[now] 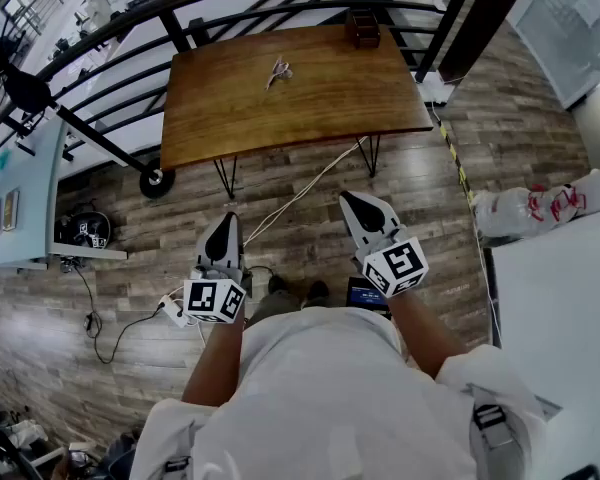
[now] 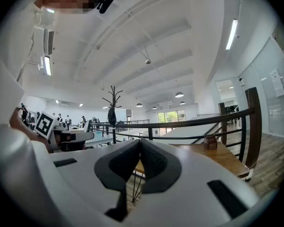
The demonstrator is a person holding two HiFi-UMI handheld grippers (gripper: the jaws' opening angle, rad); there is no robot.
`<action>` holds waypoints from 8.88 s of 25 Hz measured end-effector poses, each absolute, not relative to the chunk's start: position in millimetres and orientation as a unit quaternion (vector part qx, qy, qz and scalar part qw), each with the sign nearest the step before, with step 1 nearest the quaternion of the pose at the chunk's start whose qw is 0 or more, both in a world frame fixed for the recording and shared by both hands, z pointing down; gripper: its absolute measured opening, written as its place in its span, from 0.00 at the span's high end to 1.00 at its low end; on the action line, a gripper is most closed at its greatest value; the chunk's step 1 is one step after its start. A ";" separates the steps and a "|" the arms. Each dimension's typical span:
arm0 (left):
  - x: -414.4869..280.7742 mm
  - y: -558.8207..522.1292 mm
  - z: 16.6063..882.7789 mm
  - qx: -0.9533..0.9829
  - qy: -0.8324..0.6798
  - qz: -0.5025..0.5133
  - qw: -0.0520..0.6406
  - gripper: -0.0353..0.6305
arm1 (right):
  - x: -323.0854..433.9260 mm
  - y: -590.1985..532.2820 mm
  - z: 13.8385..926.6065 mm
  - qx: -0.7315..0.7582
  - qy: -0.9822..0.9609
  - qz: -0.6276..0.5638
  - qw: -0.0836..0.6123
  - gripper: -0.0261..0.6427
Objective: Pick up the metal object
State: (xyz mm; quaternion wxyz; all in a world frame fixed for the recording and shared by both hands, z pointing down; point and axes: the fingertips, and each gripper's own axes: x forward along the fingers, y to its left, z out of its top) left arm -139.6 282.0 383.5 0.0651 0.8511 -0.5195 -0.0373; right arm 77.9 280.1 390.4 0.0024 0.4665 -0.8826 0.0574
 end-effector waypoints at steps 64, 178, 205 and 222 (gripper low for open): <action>-200.3 -39.7 476.3 0.895 -0.408 -0.072 0.167 0.93 | -0.1 -53.3 422.5 0.447 -0.885 0.098 0.091 0.93; -148.1 -263.3 461.0 0.841 -0.522 -0.004 0.141 0.93 | 68.0 -343.5 467.3 0.341 -0.858 0.372 -0.094 0.92; -79.6 -166.3 268.8 0.865 -0.498 -0.057 0.015 0.93 | 156.1 -180.7 241.5 0.477 -0.868 -0.130 -0.042 0.92; -187.1 -24.6 297.1 0.865 -0.496 -0.073 0.031 0.93 | 85.2 -29.3 271.9 0.523 -0.850 -0.060 -0.024 0.92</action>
